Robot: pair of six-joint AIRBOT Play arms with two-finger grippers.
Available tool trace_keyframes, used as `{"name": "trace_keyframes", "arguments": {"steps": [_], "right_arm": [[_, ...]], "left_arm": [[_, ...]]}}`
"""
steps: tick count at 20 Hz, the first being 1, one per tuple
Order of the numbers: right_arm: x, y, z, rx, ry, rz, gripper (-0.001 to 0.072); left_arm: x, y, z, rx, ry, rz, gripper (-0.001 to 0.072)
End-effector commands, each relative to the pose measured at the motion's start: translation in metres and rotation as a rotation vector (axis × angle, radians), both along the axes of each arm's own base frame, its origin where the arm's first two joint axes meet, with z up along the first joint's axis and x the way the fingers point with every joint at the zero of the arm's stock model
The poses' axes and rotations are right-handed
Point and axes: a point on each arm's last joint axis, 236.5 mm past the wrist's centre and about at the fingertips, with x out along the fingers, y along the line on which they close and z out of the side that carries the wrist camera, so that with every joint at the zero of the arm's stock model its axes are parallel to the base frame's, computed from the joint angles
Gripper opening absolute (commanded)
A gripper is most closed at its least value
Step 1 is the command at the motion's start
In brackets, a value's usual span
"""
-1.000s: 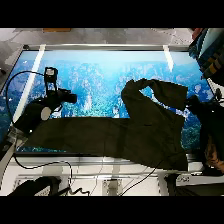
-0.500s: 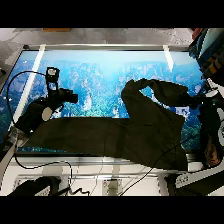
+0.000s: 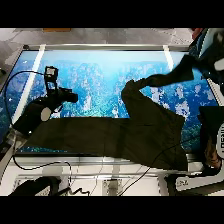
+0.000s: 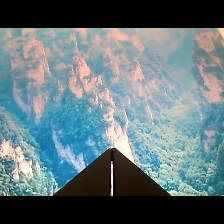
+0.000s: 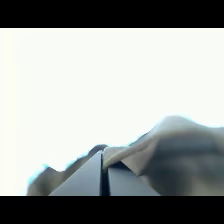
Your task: Fold the clothes and pants, and hang the long-sleeved shirts on hangers.
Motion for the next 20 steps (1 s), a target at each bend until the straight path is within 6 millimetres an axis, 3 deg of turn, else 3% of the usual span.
{"name": "trace_keyframes", "arguments": {"steps": [1,3,5,9,13,16,18,20], "right_arm": [[-0.006,0.068,0.099,-0.039,-0.188,0.120,0.0034],[-0.012,0.116,0.112,-0.016,-0.207,0.197,0.0033],[-0.020,0.172,0.107,-0.008,-0.195,0.294,0.0034],[-0.050,0.297,0.084,-0.047,-0.170,0.512,0.0034],[-0.093,0.408,0.055,-0.070,-0.159,0.702,0.0033],[-0.128,0.469,0.041,-0.083,-0.173,0.806,0.0034],[-0.137,0.495,0.037,-0.101,-0.214,0.831,0.0034],[-0.132,0.507,0.036,-0.101,-0.262,0.817,0.0034]], "left_arm": [[-0.007,0.009,0.034,-0.012,-0.074,0.013,0.0019],[-0.016,0.026,0.071,-0.029,-0.155,0.047,0.0010],[-0.030,0.053,0.114,-0.043,-0.253,0.104,0.0010],[-0.078,0.119,0.195,-0.045,-0.460,0.259,0.0010],[-0.132,0.170,0.245,-0.012,-0.607,0.413,0.0010],[-0.152,0.196,0.245,0.016,-0.593,0.508,0.0010],[-0.153,0.208,0.221,0.021,-0.495,0.549,0.0011],[-0.148,0.211,0.184,0.016,-0.346,0.560,0.0011]]}}
